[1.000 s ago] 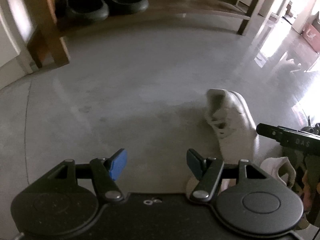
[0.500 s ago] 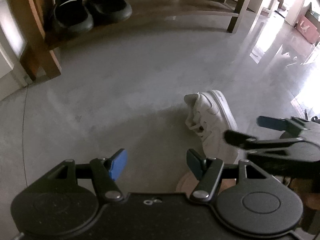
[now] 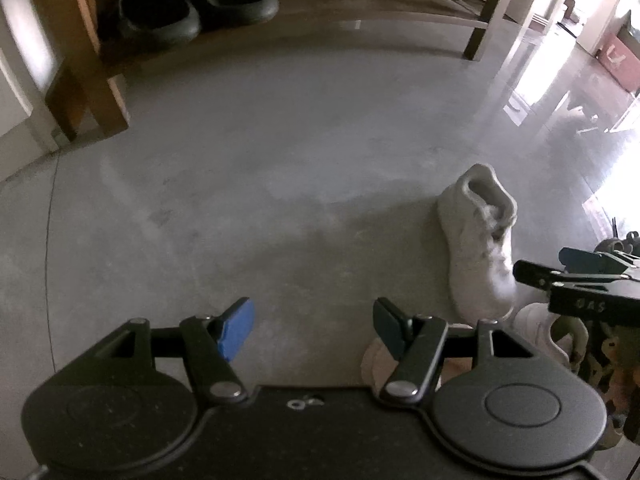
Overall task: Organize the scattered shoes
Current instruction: 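Close the right gripper on the heel of a white sneaker, then carry the white sneaker with the right gripper toward the pink slippers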
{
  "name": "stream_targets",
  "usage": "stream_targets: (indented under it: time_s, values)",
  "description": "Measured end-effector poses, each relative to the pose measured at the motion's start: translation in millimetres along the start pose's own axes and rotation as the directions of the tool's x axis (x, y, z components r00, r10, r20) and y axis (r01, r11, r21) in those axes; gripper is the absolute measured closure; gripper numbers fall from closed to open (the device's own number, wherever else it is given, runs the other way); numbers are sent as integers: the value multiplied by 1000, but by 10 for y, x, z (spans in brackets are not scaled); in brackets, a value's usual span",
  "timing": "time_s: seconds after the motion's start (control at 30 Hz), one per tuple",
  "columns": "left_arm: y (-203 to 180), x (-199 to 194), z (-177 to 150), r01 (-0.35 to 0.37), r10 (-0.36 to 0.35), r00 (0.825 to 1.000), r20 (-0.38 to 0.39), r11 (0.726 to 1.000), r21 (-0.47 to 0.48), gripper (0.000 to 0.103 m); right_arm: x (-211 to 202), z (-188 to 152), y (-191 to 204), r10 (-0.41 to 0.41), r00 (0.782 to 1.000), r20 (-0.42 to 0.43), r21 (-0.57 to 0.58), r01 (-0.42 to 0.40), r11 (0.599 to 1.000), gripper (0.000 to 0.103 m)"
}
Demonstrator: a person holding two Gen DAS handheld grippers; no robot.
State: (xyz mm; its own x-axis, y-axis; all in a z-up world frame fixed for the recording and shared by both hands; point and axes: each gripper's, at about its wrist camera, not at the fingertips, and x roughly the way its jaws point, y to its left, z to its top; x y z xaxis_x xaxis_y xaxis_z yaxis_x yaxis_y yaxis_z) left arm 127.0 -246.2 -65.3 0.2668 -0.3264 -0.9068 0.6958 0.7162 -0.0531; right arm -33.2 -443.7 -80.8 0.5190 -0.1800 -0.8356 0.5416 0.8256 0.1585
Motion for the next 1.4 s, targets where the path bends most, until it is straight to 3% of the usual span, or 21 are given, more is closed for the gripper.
stream_targets:
  time_s: [0.13, 0.17, 0.23, 0.4, 0.47, 0.53, 0.6, 0.63, 0.87, 0.97, 1.07, 1.3, 1.4]
  values:
    - [-20, -36, -21, -8, 8, 1000, 4, 1000, 18, 37, -189, 152, 89, 114, 991, 73, -147, -102, 984, 14]
    - [-25, -45, -26, -10, 10, 1000, 5, 1000, 23, 37, -226, 231, 165, 186, 979, 79, -243, -162, 956, 14]
    - [-21, -55, -36, -14, 14, 1000, 5, 1000, 24, 37, -218, 392, 380, 294, 955, 35, -451, -247, 858, 14]
    - [29, -58, -58, -21, 21, 1000, -4, 1000, 3, 37, 132, 621, 721, 301, 949, -92, -590, -296, 751, 15]
    - [68, -51, -91, -31, 31, 999, -16, 999, -10, 37, 287, 653, 766, 269, 955, -126, -580, -291, 761, 16]
    - [99, -44, -114, -33, 33, 999, -25, 999, -16, 37, 549, 665, 801, 172, 971, -165, -554, -235, 798, 26]
    - [115, -45, -132, -34, 34, 999, -29, 999, -16, 37, 623, 639, 802, 117, 976, -182, -551, -199, 811, 49]
    - [122, -45, -141, -35, 35, 999, -31, 999, -16, 37, 681, 615, 783, 83, 977, -197, -542, -179, 821, 50]
    - [72, -49, -121, -32, 31, 999, -41, 999, -13, 37, 565, 486, 695, 135, 975, -179, -543, -212, 813, 70]
    - [13, -97, -123, -25, 25, 999, -30, 1000, 10, 37, 473, 404, 596, 166, 962, -216, -528, -259, 809, 70]
    - [-40, -142, -143, -30, 31, 999, -21, 999, 28, 37, 390, 276, 618, 190, 947, -260, -560, -308, 769, 70]
    - [-55, -223, -194, -41, 42, 999, -17, 999, 27, 37, 308, 154, 590, 213, 922, -325, -496, -357, 791, 70]
    - [-85, -242, -206, -44, 45, 999, -19, 999, 30, 37, 207, 87, 611, 211, 916, -343, -524, -372, 766, 70]
